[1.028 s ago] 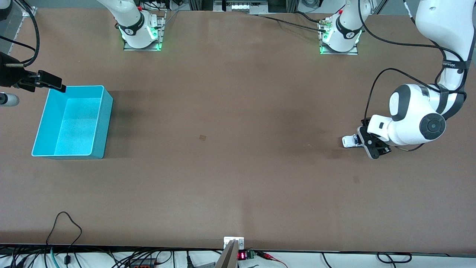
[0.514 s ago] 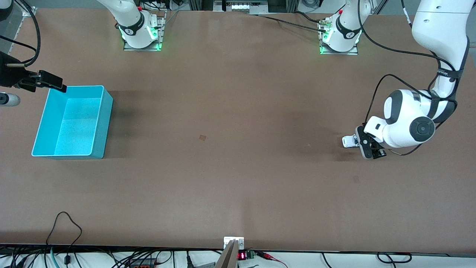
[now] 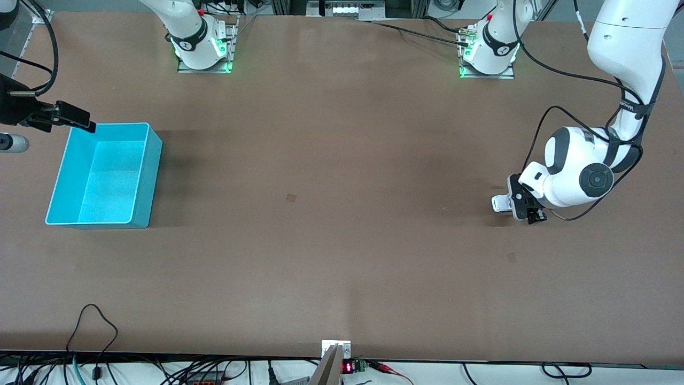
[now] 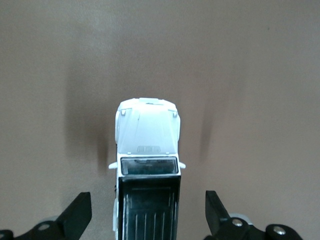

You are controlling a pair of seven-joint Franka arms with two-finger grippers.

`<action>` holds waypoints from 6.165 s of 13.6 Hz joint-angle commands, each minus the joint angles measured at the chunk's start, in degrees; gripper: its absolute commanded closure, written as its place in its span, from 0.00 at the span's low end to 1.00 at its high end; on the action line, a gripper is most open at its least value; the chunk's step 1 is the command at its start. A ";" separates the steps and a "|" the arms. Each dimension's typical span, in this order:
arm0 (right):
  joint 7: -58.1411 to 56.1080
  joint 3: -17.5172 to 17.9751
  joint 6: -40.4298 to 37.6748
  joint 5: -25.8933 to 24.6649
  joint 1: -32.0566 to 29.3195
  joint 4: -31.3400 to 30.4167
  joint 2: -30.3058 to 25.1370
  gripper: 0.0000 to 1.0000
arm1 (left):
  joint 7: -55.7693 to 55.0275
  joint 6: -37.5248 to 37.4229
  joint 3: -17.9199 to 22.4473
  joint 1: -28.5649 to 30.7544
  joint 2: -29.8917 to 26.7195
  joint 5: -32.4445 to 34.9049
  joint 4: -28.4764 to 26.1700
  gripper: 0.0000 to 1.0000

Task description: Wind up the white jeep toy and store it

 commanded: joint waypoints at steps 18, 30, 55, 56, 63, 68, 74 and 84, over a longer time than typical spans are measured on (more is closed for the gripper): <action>0.69 0.19 -0.43 0.42 0.16 -0.18 -0.32 0.00 | 9.37 5.06 -1.05 1.71 -1.93 1.07 -3.05 0.74; 0.69 0.19 -0.34 0.42 0.08 -0.18 -0.32 0.00 | 6.31 9.01 -1.84 1.63 -3.00 1.07 -7.28 0.82; 0.78 0.19 -0.52 0.42 0.34 -0.26 -0.32 0.00 | 7.53 9.98 -1.76 7.25 0.61 6.08 -6.84 0.87; 0.78 0.19 -0.52 0.42 0.25 -0.26 -0.32 0.00 | 8.41 10.06 -1.76 7.77 0.70 6.08 -6.75 0.87; 0.78 0.28 -0.52 0.42 0.34 -0.26 -0.32 0.00 | 11.15 10.06 -1.76 10.94 1.93 6.43 -6.05 0.87; 0.78 0.28 -0.52 0.42 0.34 -0.26 -0.32 0.00 | 11.94 10.41 -1.76 13.40 2.98 9.24 -5.87 0.87; 0.78 0.28 -0.52 0.42 0.34 -0.26 -0.32 0.00 | 17.73 10.24 -1.76 16.82 4.12 11.09 -3.24 0.87; 0.86 0.28 -0.52 0.68 0.34 -0.26 -0.32 0.00 | 21.25 10.24 -1.76 19.29 5.80 11.09 -1.21 0.80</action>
